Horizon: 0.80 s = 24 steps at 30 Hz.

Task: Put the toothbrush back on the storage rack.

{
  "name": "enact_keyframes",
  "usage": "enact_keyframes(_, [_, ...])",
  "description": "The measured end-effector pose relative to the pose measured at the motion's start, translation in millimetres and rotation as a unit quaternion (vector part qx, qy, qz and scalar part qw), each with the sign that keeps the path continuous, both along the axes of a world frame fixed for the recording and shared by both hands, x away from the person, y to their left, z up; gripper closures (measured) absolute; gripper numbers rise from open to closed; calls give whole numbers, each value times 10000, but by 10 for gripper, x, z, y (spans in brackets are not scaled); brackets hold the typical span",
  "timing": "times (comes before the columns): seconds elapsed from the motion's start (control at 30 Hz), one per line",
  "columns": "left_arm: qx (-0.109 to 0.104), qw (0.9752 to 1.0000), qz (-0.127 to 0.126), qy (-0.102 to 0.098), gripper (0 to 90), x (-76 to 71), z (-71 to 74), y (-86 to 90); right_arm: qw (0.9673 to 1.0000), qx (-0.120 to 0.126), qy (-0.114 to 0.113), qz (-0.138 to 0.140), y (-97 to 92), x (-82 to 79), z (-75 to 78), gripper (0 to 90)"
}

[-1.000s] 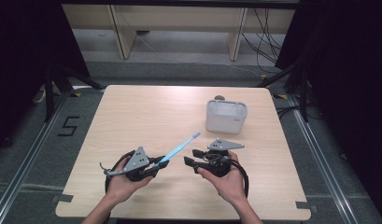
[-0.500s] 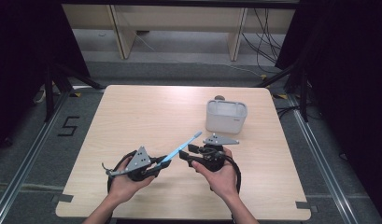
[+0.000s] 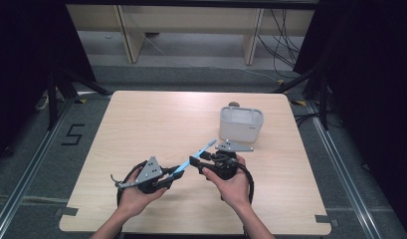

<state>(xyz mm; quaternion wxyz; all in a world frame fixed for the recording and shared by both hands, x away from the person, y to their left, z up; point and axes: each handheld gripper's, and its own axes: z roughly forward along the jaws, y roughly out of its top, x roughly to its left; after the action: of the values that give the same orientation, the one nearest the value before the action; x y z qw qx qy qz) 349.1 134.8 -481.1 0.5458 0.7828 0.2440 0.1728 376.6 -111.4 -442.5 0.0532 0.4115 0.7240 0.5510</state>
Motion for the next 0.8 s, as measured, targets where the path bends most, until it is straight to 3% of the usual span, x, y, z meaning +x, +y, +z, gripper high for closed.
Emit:
enact_keyframes(0.07, [-34,10000,29,-13,779,-1,8,-3,9999,64,-85,4,4,27,3,503])
enact_keyframes(0.23, [-63,10000,45,3,779,-2,9,-12,9999,110,67,-43,28,27,24,505])
enact_keyframes(0.37, [-95,9999,47,16,778,-6,-5,-37,9999,145,18,-65,42,50,23,514])
enact_keyframes(0.47, [-79,9999,70,18,778,-22,-35,-83,9998,88,-17,-166,30,68,11,566])
enact_keyframes(0.6, [-42,10000,59,45,774,-32,-60,-125,9995,235,72,-178,14,66,16,652])
enact_keyframes(0.63, [-30,10000,33,51,772,-29,-74,-141,9990,420,104,-63,0,69,21,737])
enact_keyframes(0.67, [-4,10000,23,74,772,-29,-89,-159,9990,420,104,-63,0,69,21,737])
enact_keyframes(0.7, [35,9999,13,123,770,-30,-107,-183,9981,603,116,52,-8,63,37,782])
enact_keyframes(0.73, [75,9998,-49,168,719,-23,-120,-206,9972,703,111,219,-3,53,68,851])
enact_keyframes(0.77, [109,9997,-153,181,680,-12,-138,-252,9975,649,-3,274,5,54,76,856])
enact_keyframes(0.8, [158,9996,-170,173,642,-19,-134,-271,9973,669,75,303,12,48,85,857])
